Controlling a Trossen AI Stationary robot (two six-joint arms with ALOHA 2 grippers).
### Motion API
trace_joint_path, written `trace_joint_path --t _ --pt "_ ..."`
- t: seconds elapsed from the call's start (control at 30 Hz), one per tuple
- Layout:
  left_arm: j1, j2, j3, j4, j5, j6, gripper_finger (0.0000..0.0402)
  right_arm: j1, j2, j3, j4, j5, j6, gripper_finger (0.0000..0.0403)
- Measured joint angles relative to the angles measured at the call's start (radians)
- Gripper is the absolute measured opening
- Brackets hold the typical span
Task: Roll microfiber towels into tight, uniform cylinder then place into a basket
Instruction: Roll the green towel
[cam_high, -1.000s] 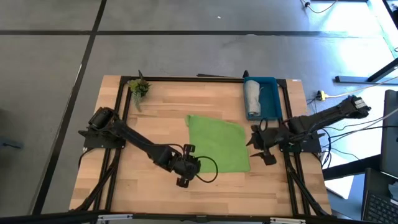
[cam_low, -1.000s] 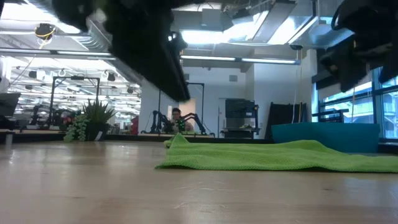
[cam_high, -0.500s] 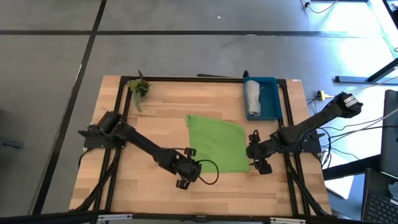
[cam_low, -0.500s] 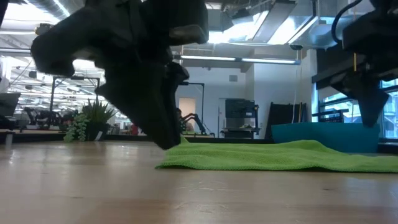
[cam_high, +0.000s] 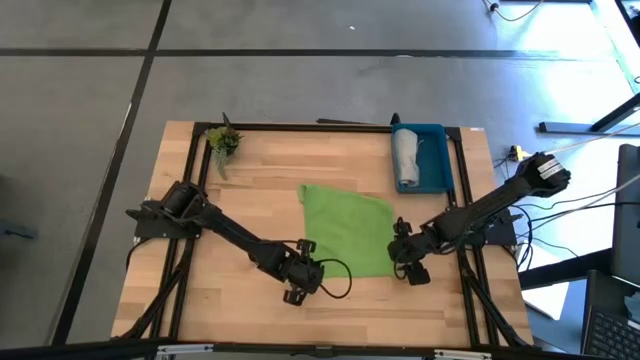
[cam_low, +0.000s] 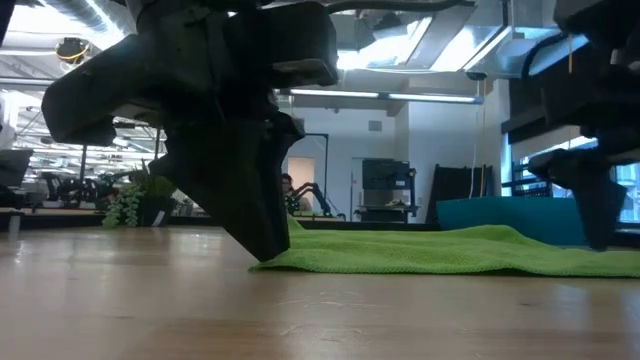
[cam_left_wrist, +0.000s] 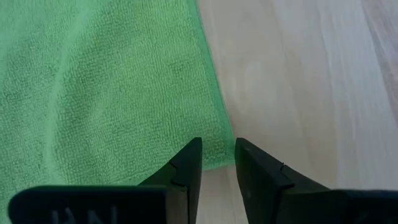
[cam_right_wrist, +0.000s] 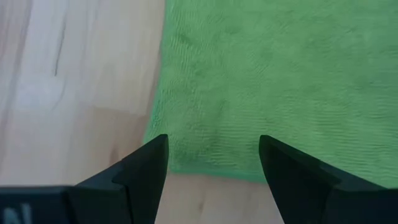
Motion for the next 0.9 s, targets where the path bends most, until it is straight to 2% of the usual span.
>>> trace_joint_path --t 0.3,0.5,0.67,0.9 --pt "0.0 0.0 0.0 -0.001 0.0 0.0 0.0085 0.051 0.018 0.0 0.002 -0.009 0.044 0.0252" --pt "0.0 0.0 0.0 -0.001 0.0 0.0 0.0085 0.067 0.018 0.0 0.006 0.06 0.074 0.0252" --pt "0.0 0.0 0.0 -0.001 0.0 0.0 0.0085 0.067 0.022 0.0 0.021 0.066 0.081 0.0252" --pt "0.0 0.0 0.0 -0.001 0.0 0.0 0.0085 0.068 0.087 0.004 0.056 0.062 0.119 0.0252"
